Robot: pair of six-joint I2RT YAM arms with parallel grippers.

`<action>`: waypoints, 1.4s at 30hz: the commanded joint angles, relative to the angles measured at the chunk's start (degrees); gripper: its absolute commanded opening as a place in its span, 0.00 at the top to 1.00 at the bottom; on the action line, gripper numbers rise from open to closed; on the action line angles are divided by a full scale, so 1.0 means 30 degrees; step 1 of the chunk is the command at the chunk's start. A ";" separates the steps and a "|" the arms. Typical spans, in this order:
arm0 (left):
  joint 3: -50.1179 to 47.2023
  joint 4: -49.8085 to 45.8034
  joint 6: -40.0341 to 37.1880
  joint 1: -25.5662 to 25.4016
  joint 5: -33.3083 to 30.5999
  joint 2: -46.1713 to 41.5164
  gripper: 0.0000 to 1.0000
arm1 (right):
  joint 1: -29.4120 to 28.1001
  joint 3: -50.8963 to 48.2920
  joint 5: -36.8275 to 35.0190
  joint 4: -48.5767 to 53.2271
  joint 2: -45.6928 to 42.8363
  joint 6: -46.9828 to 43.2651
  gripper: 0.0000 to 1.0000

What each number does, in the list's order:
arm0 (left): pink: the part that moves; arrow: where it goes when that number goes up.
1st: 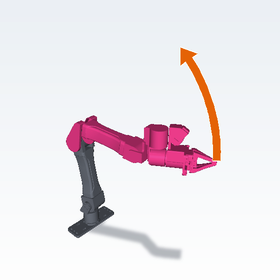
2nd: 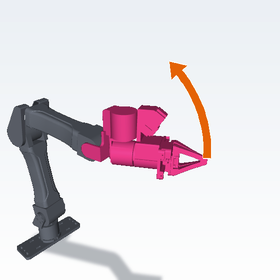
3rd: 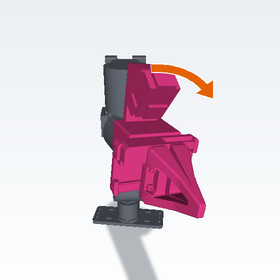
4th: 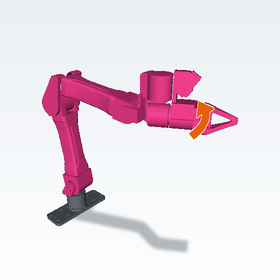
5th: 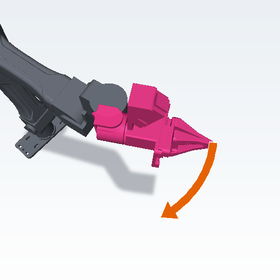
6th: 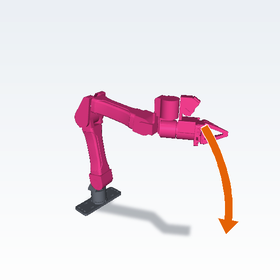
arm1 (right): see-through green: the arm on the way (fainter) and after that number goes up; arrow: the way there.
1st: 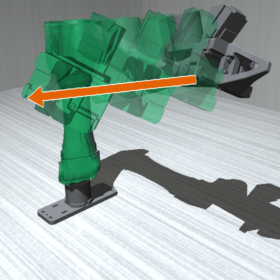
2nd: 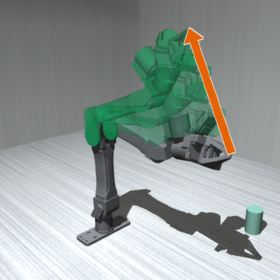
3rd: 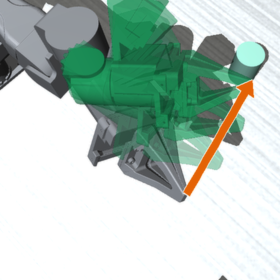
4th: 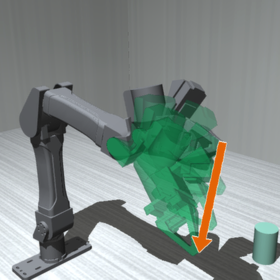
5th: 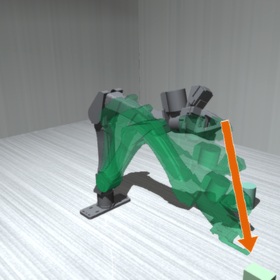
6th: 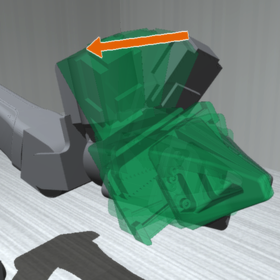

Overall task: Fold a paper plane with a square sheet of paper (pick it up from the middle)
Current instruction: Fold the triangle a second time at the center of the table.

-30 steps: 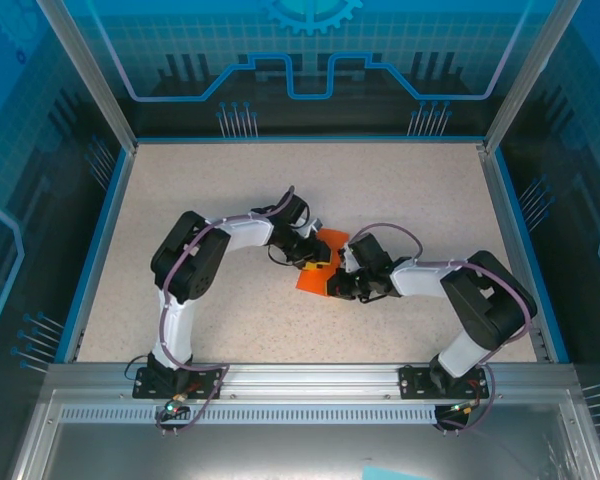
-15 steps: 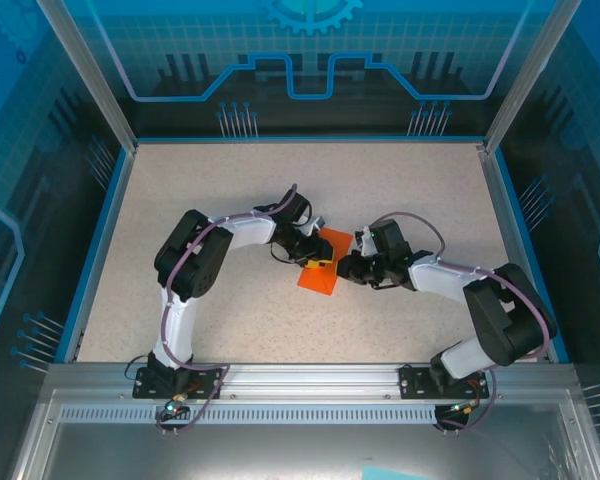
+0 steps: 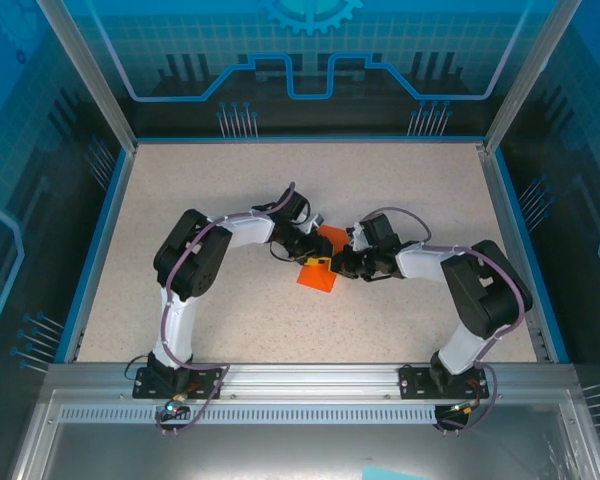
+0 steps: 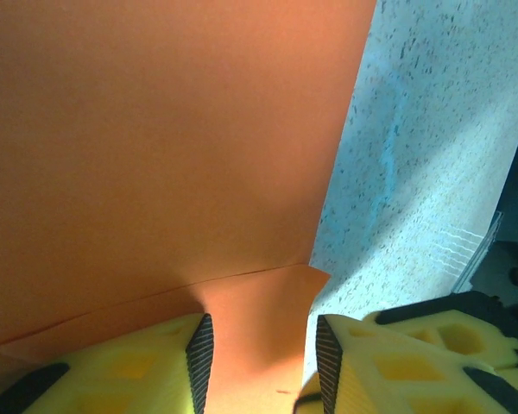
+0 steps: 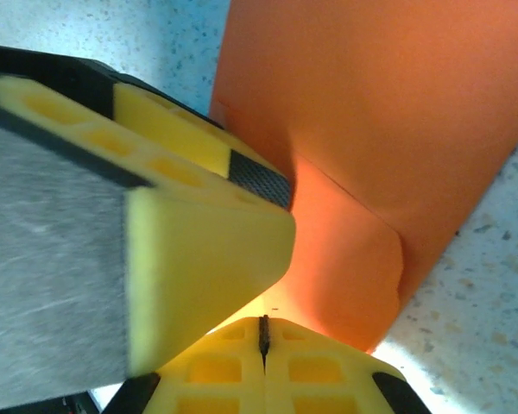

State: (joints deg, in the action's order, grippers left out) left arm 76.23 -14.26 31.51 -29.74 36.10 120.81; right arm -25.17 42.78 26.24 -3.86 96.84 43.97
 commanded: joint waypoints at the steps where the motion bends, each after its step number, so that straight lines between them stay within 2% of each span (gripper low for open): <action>1: -0.0405 0.0489 0.0337 0.0201 0.0312 0.0086 0.59 | 0.0384 0.0799 -0.0338 0.0406 0.0620 -0.0897 0.96; 15: 0.0011 -0.0130 0.0220 0.0251 0.0564 -0.2320 0.56 | 0.0790 0.1366 -0.0623 0.1015 0.1747 -0.1597 0.95; 26: -0.3973 0.2095 0.1843 -0.1117 0.0077 -0.4499 0.60 | 0.1388 0.0888 0.1407 -0.0846 0.2381 -0.0407 0.95; 33: -0.4668 0.3420 0.2046 -0.2004 0.0072 -0.3744 0.62 | 0.1739 0.1018 0.2016 -0.1028 0.2612 -0.0132 0.95; 42: -0.4382 0.3157 0.1267 -0.2011 -0.0197 -0.2713 0.62 | 0.1803 0.1089 0.2225 -0.0562 0.2353 -0.0212 0.95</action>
State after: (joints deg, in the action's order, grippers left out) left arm 62.48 -4.58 37.12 -35.70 35.97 110.91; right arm -20.56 45.76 31.51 -6.07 103.66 43.07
